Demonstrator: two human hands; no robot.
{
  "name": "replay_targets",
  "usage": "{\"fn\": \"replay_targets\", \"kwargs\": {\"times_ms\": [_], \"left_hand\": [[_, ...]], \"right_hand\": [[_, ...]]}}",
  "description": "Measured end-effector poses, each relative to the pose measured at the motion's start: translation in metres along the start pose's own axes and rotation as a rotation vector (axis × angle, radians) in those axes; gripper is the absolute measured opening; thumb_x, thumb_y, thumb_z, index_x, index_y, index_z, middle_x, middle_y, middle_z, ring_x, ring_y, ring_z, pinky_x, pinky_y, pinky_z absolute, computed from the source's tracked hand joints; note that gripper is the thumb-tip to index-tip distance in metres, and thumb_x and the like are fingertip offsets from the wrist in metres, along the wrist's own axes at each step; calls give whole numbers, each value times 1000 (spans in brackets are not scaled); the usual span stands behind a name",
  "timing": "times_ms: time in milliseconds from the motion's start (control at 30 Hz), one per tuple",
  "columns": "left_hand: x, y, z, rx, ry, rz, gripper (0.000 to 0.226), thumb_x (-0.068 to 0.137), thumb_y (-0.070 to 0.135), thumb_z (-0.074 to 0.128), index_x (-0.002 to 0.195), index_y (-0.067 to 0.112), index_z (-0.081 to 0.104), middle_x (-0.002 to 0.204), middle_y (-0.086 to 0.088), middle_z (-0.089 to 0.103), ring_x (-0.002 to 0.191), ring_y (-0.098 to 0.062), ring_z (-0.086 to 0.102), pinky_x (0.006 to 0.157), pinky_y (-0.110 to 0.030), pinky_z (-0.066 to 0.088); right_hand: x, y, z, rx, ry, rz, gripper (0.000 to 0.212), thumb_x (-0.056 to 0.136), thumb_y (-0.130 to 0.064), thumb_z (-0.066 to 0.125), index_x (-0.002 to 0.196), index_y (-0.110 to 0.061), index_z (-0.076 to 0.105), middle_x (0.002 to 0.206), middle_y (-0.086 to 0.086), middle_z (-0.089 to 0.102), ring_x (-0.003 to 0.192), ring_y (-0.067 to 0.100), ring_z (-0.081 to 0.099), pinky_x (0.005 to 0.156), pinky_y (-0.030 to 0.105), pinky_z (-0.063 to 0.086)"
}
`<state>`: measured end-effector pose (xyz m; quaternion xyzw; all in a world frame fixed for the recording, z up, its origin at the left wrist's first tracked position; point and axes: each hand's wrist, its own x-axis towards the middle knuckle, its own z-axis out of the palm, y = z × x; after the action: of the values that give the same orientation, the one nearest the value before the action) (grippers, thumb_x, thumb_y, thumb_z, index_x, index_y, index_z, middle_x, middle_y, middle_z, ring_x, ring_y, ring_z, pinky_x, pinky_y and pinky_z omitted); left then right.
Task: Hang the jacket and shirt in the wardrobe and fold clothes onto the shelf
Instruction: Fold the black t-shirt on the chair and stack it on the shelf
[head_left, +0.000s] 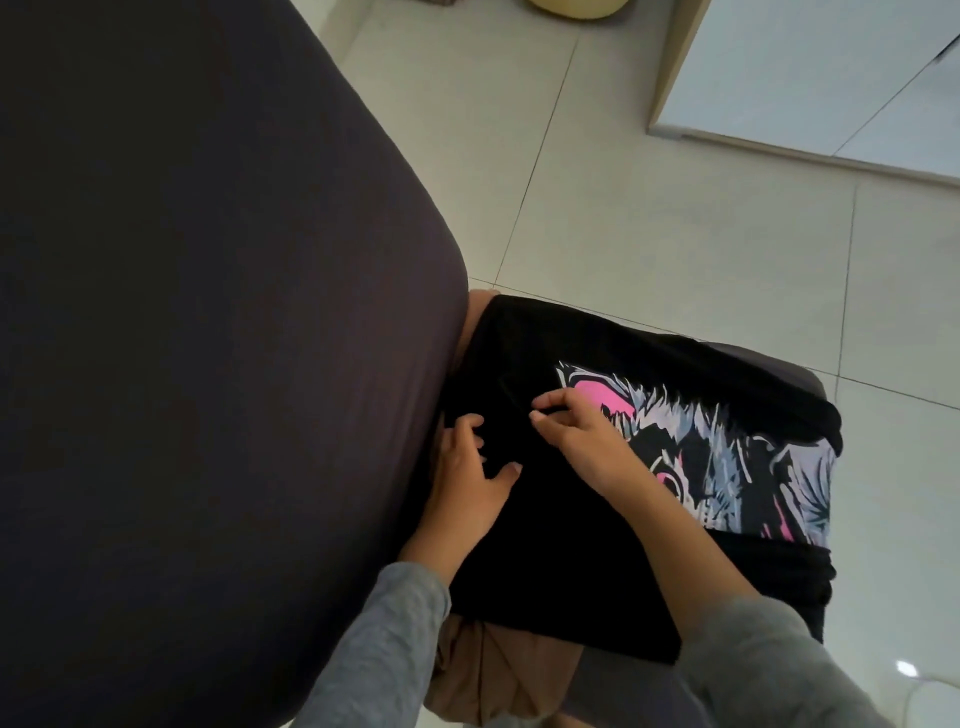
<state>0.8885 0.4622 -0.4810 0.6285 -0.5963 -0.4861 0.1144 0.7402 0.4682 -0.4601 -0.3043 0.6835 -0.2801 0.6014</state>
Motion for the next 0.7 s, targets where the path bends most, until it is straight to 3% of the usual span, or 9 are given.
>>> {"fn": "replay_targets", "kwargs": {"times_ms": [67,133,267,333,400,467,600,700], "left_hand": [[3,-2,0,4,-16,17,61,78,11,73,129,8,39,123,-9,40,106,-22,53,94,-37,48],[5,-3,0,-23,-6,17,61,77,9,73,129,6,39,127,-14,39,105,-23,54,92,-37,49],[6,0,1,-37,50,-5,55,81,8,70,129,4,45,125,-11,45,96,-18,57,81,-22,49],[5,1,1,-35,93,-20,38,85,10,66,120,6,53,117,-4,50,84,-9,56,71,-14,47],[3,-1,1,-50,131,-31,23,86,12,64,108,13,57,111,-3,56,81,-7,58,70,-18,49],[1,-3,1,-77,159,-40,17,86,13,65,97,21,55,105,-4,61,83,-9,60,70,-22,49],[0,-6,-2,-106,180,-71,12,88,10,61,91,20,56,103,-5,63,82,-5,59,61,-10,43],[1,-8,-2,-98,186,-57,6,92,16,57,87,13,56,99,-6,63,83,-8,61,63,-10,42]], "right_hand": [[2,-2,-6,-29,-132,45,27,92,-20,58,118,-23,51,85,-2,66,80,11,62,75,22,47],[3,-5,-10,-48,-199,74,31,90,-18,61,120,-22,54,76,-6,65,74,7,62,75,19,45],[1,-3,-6,-162,-205,31,8,87,-23,66,94,-20,65,74,-6,61,59,3,55,63,16,44],[1,3,-1,-200,-151,-37,13,85,-23,68,96,-20,62,86,-5,60,71,7,57,68,19,46],[0,6,5,-263,-107,-120,29,84,-23,68,111,-25,57,103,-5,56,87,13,56,78,22,48],[0,8,10,-320,-86,-179,40,85,-23,67,123,-24,53,105,-5,54,89,14,54,81,23,46],[-2,12,17,-330,43,-284,12,84,-17,68,93,-14,61,93,2,58,84,16,53,75,24,43],[-5,12,14,-213,121,-305,18,84,-12,66,77,-15,50,77,-2,56,72,9,52,65,18,41]]}}
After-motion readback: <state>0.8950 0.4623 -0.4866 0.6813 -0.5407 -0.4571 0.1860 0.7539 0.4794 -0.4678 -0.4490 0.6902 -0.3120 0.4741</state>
